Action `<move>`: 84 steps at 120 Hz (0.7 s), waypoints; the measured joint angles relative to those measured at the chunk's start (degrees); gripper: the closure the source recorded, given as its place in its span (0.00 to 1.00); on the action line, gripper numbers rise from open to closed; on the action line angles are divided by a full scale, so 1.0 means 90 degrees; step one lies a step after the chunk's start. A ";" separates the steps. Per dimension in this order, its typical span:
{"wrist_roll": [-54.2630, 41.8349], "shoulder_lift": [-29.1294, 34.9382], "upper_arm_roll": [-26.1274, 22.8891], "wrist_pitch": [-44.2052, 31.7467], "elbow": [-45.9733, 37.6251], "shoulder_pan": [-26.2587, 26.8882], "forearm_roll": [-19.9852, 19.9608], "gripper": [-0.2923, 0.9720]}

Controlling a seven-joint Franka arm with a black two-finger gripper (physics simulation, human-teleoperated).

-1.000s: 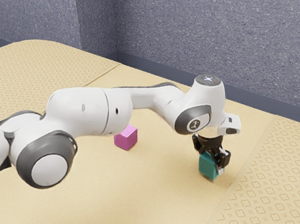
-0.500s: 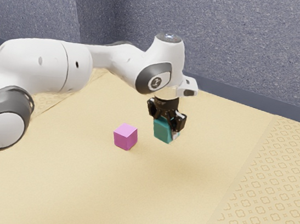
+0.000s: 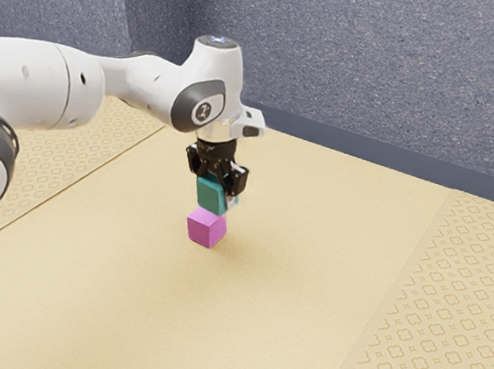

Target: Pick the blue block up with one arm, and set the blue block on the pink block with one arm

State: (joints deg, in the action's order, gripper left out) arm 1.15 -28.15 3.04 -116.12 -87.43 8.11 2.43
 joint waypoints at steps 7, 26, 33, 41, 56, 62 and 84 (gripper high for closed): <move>-0.0102 -0.0015 0.0000 0.0011 0.0013 -0.0057 -0.0004 0.48; -0.0357 -0.0138 -0.0003 0.0096 0.0179 -0.0204 -0.0018 0.48; -0.0437 -0.0266 -0.0007 0.0185 0.0390 -0.0283 -0.0028 0.48; -0.0521 -0.0364 -0.0014 0.0281 0.0538 -0.0394 -0.0037 0.48; -0.0656 -0.0548 -0.0035 0.0439 0.0806 -0.0449 -0.0045 0.48; -0.0703 -0.0586 -0.0037 0.0481 0.0855 -0.0452 -0.0046 0.48; -0.0844 -0.0704 -0.0030 0.0547 0.0855 -0.0453 -0.0049 0.48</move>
State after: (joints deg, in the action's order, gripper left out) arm -6.44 -34.48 2.77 -111.20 -79.74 4.03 1.99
